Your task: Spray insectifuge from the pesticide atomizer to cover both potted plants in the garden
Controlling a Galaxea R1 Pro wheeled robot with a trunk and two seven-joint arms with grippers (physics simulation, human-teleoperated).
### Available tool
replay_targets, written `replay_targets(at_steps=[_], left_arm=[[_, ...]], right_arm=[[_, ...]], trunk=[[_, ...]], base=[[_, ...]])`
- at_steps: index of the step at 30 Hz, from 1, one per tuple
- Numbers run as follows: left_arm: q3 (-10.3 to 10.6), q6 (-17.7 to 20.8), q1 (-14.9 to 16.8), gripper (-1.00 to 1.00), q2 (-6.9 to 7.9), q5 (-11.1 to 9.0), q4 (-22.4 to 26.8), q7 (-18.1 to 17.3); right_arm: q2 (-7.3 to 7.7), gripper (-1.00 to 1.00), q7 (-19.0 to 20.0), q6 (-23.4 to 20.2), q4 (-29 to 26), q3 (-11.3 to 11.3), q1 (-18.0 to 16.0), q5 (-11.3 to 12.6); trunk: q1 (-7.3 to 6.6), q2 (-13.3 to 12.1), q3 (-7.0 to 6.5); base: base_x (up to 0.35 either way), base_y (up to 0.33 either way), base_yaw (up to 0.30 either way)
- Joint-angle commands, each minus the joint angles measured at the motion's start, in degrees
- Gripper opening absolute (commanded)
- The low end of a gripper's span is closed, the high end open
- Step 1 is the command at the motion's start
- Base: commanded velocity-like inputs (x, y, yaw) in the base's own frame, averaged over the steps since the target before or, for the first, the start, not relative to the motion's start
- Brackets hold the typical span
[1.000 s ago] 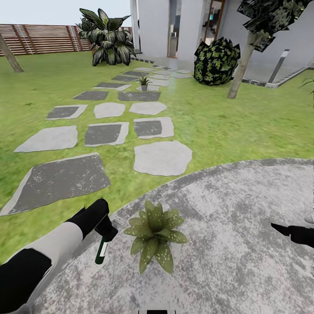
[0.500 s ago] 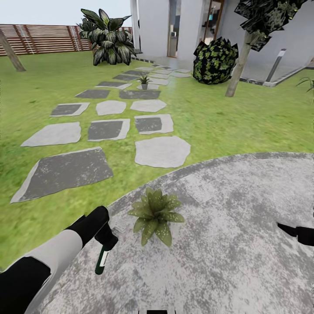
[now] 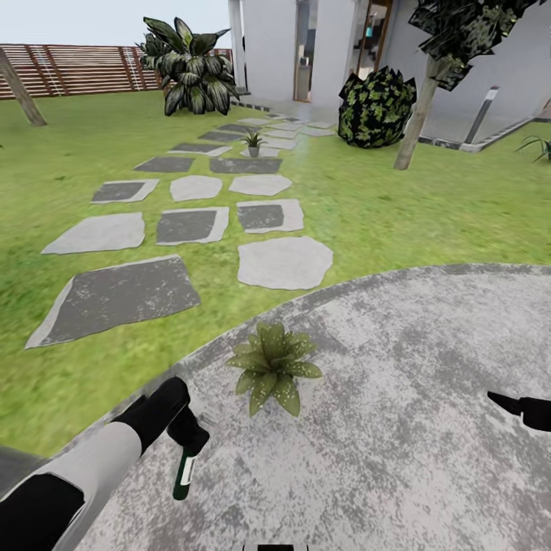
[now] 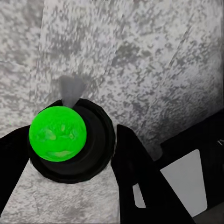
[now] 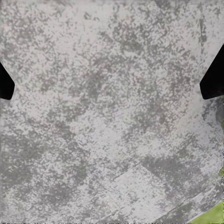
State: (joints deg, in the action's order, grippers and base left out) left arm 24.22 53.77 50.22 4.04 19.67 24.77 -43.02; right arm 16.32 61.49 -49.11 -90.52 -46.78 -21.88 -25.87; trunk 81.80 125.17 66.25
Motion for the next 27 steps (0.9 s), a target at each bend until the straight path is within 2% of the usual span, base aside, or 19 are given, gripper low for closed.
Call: replay_targets(at_steps=[1,5,8,27], left_arm=[[0.1,-0.3,-0.5,-1.00,0.05,0.7,0.6,-0.6],[-0.1,-1.1,-4.4,-1.00,0.15,0.7,6.4,-0.6],[0.1,-1.3,-6.2,-1.00,0.04,0.7,9.3,-0.6],[0.1,-1.3,-6.6,-1.00,0.00,0.7,9.8,-0.6]], right_arm=[[0.01,1.00,0.6,-0.3,-0.1,-0.1,-0.1,-0.5],[-0.03,1.00,0.6,-0.3,-0.1,0.0,-0.1,-0.5],[-0.06,1.00,0.7,-0.4,-0.1,0.1,-0.1,-0.5],[-0.07,1.00,0.7,-0.4,-0.2,0.3,-0.1,-0.5]], trunk=[[-0.01,0.0,-0.03],[-0.01,0.0,-0.36],[-0.01,0.0,-0.63],[-0.01,0.0,-2.25]], base=[[-0.004,0.000,0.000],[-0.001,0.000,0.000],[0.000,0.000,0.000],[0.000,0.000,0.000]])
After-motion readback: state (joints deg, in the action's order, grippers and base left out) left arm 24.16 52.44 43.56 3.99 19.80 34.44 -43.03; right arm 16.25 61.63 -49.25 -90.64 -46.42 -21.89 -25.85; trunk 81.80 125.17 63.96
